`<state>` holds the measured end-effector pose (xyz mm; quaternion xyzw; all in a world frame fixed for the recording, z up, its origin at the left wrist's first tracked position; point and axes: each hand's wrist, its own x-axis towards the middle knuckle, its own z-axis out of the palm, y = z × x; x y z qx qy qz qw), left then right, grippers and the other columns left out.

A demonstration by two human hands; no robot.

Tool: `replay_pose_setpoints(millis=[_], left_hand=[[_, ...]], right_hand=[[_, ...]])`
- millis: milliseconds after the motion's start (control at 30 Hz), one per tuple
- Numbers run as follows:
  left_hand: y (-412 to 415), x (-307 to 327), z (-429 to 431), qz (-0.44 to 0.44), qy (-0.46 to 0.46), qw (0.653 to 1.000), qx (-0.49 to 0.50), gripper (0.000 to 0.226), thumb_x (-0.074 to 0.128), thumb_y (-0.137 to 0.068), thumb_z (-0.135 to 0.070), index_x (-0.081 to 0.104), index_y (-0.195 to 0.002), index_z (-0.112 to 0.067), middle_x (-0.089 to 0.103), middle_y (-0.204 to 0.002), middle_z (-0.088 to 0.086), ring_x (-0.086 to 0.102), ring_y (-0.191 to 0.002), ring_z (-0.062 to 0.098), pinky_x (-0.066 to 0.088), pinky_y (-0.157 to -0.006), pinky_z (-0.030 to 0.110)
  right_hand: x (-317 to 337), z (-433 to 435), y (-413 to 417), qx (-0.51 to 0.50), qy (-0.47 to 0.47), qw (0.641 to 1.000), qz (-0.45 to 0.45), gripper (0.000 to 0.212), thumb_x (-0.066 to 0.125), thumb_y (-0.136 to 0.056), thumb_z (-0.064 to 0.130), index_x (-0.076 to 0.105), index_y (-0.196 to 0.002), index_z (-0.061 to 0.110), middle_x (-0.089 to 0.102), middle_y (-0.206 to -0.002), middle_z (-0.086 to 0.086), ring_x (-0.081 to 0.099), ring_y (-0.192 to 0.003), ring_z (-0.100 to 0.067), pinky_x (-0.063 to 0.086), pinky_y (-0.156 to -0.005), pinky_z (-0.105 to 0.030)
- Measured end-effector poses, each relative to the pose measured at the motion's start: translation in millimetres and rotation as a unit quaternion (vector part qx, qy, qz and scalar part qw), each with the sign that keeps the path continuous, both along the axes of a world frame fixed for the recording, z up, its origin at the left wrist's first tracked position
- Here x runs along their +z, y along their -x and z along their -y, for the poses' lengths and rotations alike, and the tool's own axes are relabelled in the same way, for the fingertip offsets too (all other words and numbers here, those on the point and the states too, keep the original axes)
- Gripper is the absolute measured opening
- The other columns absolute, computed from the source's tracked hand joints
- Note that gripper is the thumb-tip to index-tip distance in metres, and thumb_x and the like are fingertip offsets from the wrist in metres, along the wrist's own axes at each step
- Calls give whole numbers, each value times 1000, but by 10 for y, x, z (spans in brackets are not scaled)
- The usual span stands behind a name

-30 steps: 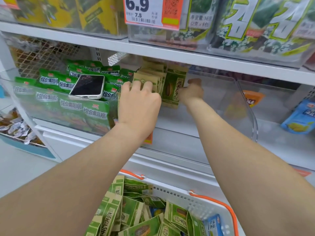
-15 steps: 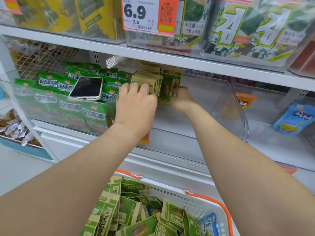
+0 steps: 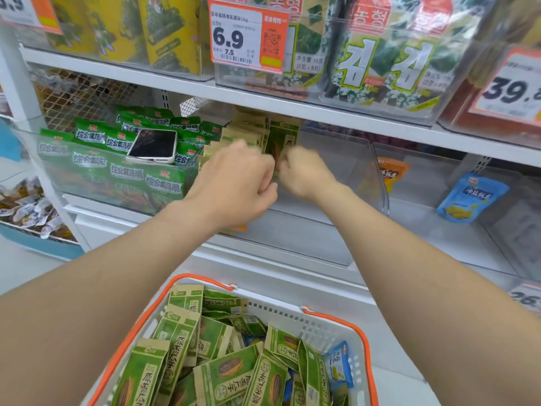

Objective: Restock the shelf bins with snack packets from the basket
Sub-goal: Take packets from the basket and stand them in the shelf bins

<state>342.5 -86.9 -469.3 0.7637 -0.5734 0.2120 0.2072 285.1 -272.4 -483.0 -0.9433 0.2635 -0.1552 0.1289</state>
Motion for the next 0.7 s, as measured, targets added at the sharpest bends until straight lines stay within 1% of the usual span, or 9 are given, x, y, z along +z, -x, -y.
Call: replay_pose_setpoints(millis=[67, 100, 200, 267, 333, 400, 500, 600, 700], left_hand=[[26, -10, -129, -100, -121, 987, 22, 36, 63, -85, -50, 54, -64, -22, 59, -66, -5, 59, -72, 26, 43, -60, 33], [34, -34, -204, -124, -204, 971, 19, 36, 64, -86, -52, 59, -66, -23, 63, -68, -5, 60, -71, 22, 49, -63, 34], [59, -159, -430, -165, -464, 870, 12, 30, 65, -92, -57, 71, -91, -28, 72, -95, -5, 69, -87, 19, 59, -85, 40], [105, -235, -534, -165, -579, 798, 35, 35, 61, -94, -62, 69, -110, -32, 71, -110, -6, 71, -96, 16, 58, -95, 42], [177, -317, -603, -150, -629, 761, 54, 40, 59, -96, -62, 66, -121, -32, 70, -113, -5, 73, -95, 15, 58, -96, 43], [258, -432, -625, -106, -629, 769, 52, 44, 55, -98, -61, 65, -129, -30, 70, -123, -2, 71, -106, 20, 55, -101, 43], [466, -580, -635, -64, -604, 794, 20, 46, 50, -103, -55, 65, -132, -23, 64, -136, 2, 62, -122, 28, 51, -103, 43], [649, -725, -613, -85, -602, 793, -18, 45, 52, -102, -57, 65, -130, -24, 64, -134, 2, 62, -115, 27, 52, -101, 45], [768, -842, -572, -73, -612, 786, -43, 46, 52, -102, -50, 68, -130, -17, 68, -131, 7, 56, -94, 25, 47, -83, 37]], right_hand=[[99, -242, 197, 16, 73, 996, 53, 33, 35, -88, 27, 65, -90, 14, 69, -93, -16, 62, -86, -43, 55, -73, -43], [129, -366, 307, 31, 105, 991, 76, 31, 35, -87, 27, 64, -87, 16, 69, -87, -14, 61, -80, -42, 54, -68, -43], [143, -707, 660, 148, 153, 971, 112, 22, 39, -83, 26, 55, -71, 17, 56, -63, -4, 50, -62, -34, 42, -53, -37], [5, -879, 830, 228, 144, 961, 58, 19, 41, -79, 25, 49, -64, 17, 48, -55, -4, 41, -56, -33, 38, -50, -36], [-301, -1021, 922, 263, 100, 956, -83, 18, 46, -78, 22, 54, -64, 15, 56, -59, -8, 48, -59, -33, 46, -53, -38], [-680, -1187, 1006, 283, 56, 922, -257, 16, 51, -78, 19, 65, -72, 14, 66, -68, -5, 59, -65, -29, 56, -59, -40], [-1341, -1443, 1198, 309, 23, 836, -454, 25, 55, -86, 21, 74, -98, 11, 72, -87, -6, 70, -79, -27, 62, -66, -40], [-1884, -1735, 1419, 325, 10, 788, -523, 36, 58, -92, 18, 65, -126, 8, 70, -97, -7, 70, -86, -26, 59, -62, -36], [-2133, -1944, 1531, 335, -72, 770, -539, 65, 60, -94, 8, 34, -154, 8, 62, -108, -5, 64, -80, -22, 50, -55, -31]])
